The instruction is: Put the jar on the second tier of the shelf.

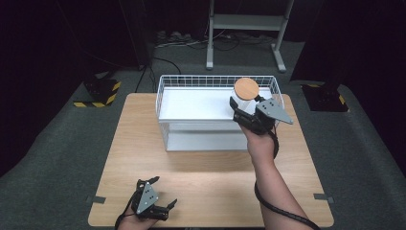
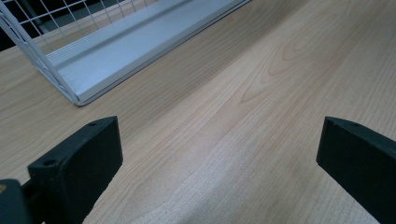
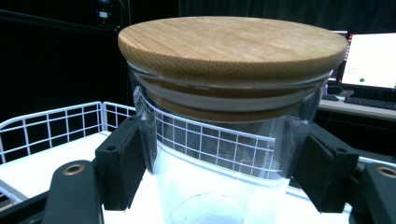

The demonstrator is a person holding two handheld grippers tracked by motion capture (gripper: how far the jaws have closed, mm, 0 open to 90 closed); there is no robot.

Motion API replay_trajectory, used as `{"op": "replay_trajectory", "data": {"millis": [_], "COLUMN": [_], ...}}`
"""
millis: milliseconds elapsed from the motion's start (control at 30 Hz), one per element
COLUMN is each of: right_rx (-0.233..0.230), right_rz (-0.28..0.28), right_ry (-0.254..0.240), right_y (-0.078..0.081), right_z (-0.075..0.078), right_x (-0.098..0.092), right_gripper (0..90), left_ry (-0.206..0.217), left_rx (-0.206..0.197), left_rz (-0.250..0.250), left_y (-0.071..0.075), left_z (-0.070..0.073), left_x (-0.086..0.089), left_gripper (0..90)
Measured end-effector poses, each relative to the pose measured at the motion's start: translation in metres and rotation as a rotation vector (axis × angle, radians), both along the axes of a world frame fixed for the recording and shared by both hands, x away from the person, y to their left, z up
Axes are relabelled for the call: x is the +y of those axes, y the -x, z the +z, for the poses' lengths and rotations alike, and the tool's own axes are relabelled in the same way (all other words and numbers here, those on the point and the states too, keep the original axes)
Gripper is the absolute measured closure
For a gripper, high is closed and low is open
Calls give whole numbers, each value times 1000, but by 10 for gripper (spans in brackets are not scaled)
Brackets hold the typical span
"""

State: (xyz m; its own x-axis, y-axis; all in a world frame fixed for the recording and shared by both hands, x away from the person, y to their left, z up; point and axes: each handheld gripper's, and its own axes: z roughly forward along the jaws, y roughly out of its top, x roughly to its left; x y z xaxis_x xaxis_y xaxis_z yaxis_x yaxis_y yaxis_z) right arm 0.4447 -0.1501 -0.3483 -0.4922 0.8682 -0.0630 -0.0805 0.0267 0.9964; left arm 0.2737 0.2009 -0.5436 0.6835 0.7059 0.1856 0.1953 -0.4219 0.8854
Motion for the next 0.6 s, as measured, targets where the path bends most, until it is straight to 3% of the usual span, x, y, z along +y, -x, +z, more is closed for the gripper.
{"op": "replay_trajectory", "data": {"millis": [600], "right_rx": [48], "right_rz": [-10], "right_ry": [2], "right_y": [-20], "right_z": [-4], "right_x": [7], "right_gripper": [259], "left_ry": [10], "left_rx": [7], "left_rz": [-2], "left_y": [0], "left_z": [0], "left_x": [2], "left_gripper": [6]}}
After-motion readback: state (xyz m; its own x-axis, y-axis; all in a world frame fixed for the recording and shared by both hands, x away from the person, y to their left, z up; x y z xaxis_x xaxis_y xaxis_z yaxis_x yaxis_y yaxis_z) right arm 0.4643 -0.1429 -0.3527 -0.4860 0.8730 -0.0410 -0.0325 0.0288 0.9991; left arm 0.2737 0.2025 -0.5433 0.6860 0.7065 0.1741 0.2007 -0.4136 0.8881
